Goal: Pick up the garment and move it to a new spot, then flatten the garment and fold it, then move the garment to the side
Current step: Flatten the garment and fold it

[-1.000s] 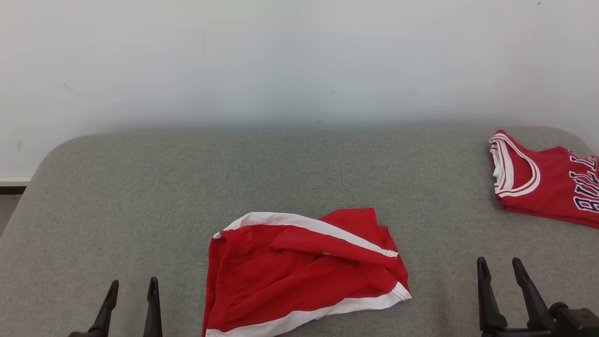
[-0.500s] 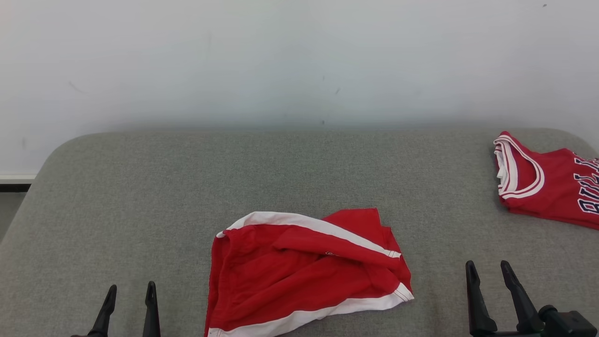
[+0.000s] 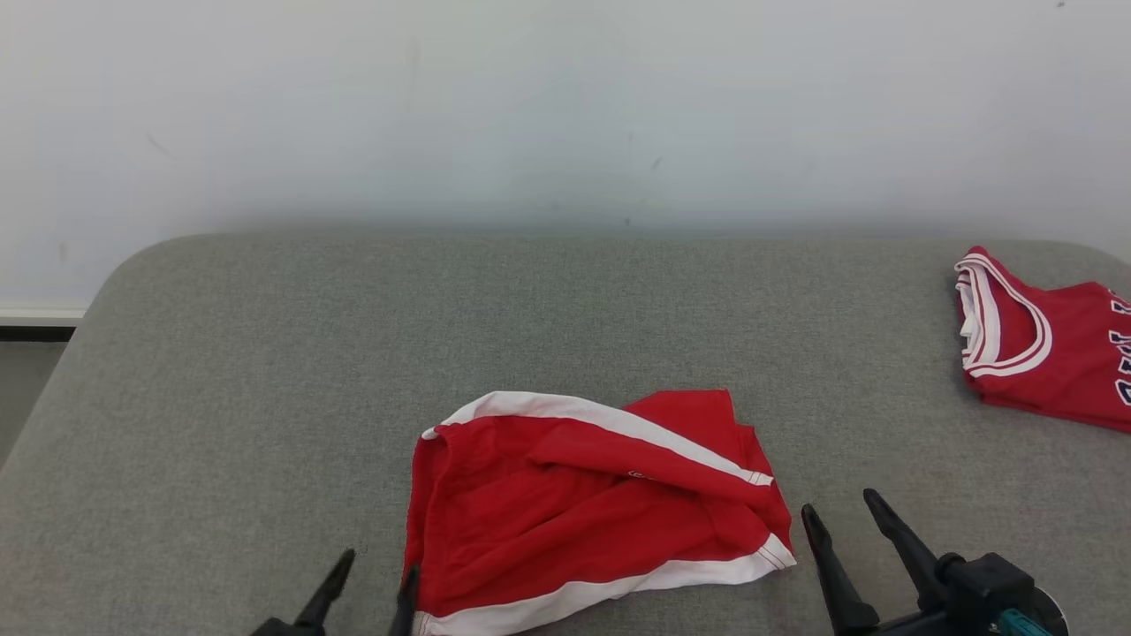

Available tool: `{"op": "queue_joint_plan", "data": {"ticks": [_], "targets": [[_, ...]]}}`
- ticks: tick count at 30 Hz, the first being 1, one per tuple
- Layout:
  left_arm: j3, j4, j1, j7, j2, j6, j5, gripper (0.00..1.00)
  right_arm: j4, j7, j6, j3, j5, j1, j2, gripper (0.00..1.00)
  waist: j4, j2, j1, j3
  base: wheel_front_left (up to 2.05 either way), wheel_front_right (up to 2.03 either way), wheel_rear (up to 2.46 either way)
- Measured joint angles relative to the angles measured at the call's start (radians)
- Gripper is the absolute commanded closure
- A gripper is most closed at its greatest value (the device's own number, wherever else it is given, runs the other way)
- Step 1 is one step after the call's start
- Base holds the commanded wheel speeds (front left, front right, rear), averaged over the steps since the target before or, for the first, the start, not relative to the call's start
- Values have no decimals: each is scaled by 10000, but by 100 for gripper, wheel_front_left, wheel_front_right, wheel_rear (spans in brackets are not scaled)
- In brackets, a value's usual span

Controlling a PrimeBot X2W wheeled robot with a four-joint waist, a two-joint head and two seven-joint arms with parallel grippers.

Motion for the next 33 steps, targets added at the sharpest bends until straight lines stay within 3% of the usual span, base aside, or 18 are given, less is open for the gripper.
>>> {"op": "queue_joint_plan", "data": {"ticks": [13, 19, 26, 27, 28, 29, 33], "targets": [[-2266, 1227, -569, 476, 719, -245, -330, 0, 2163, 251, 0, 2297, 713, -1238, -1243, 0, 158, 0, 0, 330, 0, 0, 0], [-3216, 1639, -1227, 500, 1233, -247, -966, 0, 2984, 180, 0, 3342, 1093, -2055, -1511, 0, 185, 0, 1, 544, 0, 0, 0], [-4144, 2034, -1831, 464, 1432, -247, -1714, 0, 3689, 127, 0, 4566, 1672, -2784, -1733, 0, 238, 1, 1, 693, 0, 0, 0], [-4245, 2092, -1883, 443, 1434, -247, -1914, 50, 3770, 125, 0, 4725, 1758, -2881, -1739, 0, 237, 0, 1, 710, 0, 0, 0], [-4311, 2146, -1945, 410, 1442, -247, -2046, 100, 3875, 138, 0, 4838, 1868, -2970, -1741, 13, 235, 0, 1, 730, 0, 0, 0], [-4389, 2201, -2020, 395, 1471, -247, -2134, 100, 3985, 148, 0, 4964, 1971, -3055, -1737, 100, 230, 1, 1, 748, 0, 0, 0], [-4544, 2293, -2199, 127, 1484, -247, -2658, 100, 4230, -107, 0, 5290, 2299, -3401, -1722, 100, 221, 1, 1, 817, 0, 0, 0]]}}
